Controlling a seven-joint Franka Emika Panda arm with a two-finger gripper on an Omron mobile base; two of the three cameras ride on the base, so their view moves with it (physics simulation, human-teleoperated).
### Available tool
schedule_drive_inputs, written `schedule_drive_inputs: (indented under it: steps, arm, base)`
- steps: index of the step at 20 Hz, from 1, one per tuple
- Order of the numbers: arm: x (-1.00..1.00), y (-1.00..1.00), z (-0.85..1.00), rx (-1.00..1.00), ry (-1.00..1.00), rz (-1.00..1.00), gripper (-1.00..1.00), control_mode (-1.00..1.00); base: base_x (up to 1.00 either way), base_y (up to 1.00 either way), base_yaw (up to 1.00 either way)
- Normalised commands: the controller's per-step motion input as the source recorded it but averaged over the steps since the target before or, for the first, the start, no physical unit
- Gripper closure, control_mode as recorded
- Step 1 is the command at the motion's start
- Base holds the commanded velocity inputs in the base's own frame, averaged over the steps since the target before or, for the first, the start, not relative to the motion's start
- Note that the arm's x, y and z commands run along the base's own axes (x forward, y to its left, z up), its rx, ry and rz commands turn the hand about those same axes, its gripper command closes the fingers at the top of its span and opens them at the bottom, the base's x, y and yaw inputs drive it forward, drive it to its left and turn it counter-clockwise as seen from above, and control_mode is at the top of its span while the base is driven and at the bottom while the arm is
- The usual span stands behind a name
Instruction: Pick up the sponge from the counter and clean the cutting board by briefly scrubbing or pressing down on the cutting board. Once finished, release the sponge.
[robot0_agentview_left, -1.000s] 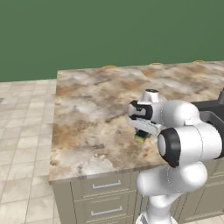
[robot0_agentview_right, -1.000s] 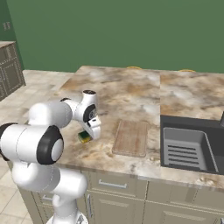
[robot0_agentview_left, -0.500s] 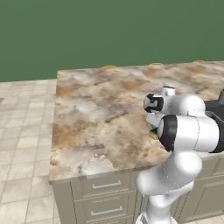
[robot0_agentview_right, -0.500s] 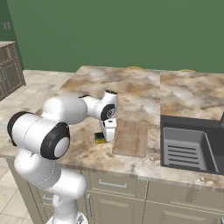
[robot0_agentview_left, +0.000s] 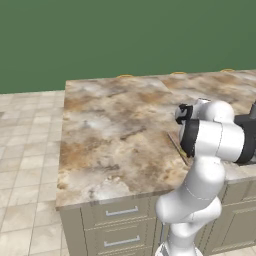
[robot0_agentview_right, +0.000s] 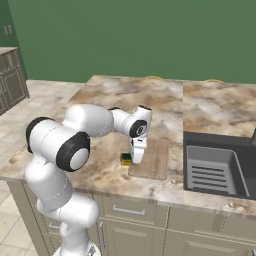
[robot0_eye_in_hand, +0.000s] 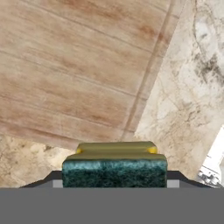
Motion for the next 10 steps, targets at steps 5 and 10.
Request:
schedule_drive_inputs:
  steps: [5, 10]
  arm:
    - [0.00, 0.00, -0.09, 0.00, -0.06, -0.04, 1.00, -1.00]
    - [0.00, 0.00, -0.17, 0.00, -0.05, -0.04, 1.00, -1.00]
  base:
    - [0.00, 0.00, 0.00]
    - [0.00, 0.00, 0.00]
